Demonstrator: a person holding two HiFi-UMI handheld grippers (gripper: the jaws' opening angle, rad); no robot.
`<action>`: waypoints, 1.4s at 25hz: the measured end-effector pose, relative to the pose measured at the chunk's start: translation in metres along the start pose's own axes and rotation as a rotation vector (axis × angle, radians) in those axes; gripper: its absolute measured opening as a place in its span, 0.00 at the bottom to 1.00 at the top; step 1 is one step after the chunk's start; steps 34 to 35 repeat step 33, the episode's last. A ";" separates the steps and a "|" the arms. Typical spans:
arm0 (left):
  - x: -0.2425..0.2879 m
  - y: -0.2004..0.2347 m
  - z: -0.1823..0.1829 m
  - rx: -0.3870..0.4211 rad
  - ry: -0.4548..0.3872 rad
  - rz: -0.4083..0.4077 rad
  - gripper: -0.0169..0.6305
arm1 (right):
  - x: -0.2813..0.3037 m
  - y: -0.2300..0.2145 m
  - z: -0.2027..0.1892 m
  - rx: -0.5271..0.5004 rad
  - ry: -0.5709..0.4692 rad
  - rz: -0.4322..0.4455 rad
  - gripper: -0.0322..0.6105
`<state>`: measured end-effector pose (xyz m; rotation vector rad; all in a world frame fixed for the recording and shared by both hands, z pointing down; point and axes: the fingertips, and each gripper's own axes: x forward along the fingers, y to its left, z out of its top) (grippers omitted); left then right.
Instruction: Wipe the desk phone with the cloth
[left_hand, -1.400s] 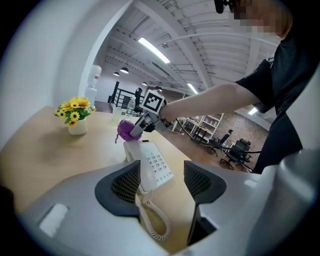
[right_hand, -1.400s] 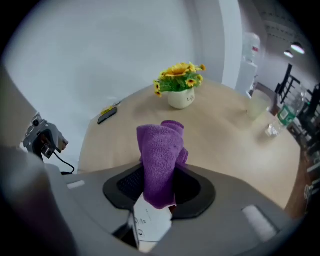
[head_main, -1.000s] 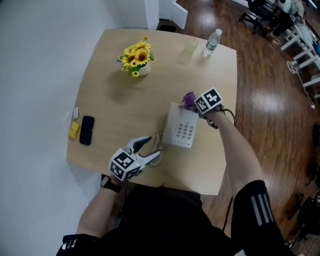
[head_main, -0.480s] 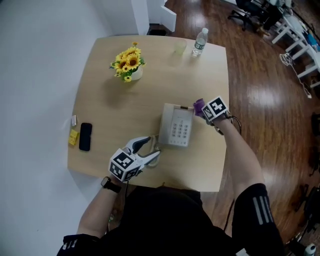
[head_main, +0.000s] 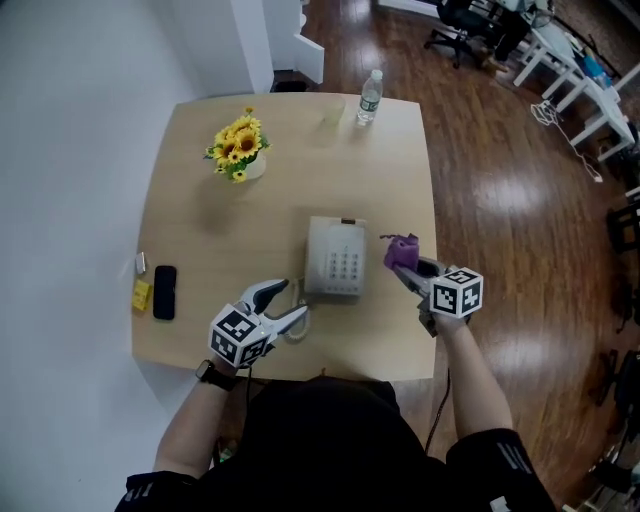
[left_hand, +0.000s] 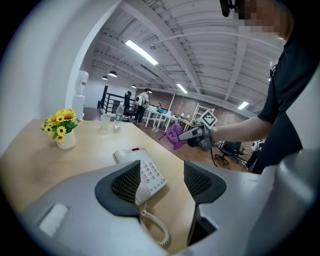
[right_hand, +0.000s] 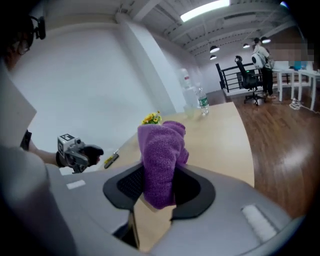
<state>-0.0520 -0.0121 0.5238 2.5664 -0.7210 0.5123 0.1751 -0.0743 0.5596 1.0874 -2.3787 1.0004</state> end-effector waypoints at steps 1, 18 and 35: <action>0.000 -0.002 0.000 0.005 0.000 -0.004 0.44 | -0.012 0.011 0.001 -0.001 -0.040 0.007 0.28; -0.017 -0.042 0.016 0.075 -0.018 -0.061 0.44 | -0.084 0.127 0.000 -0.115 -0.240 0.050 0.28; -0.035 -0.048 0.010 0.080 -0.037 -0.063 0.44 | -0.091 0.155 -0.014 -0.164 -0.219 0.030 0.28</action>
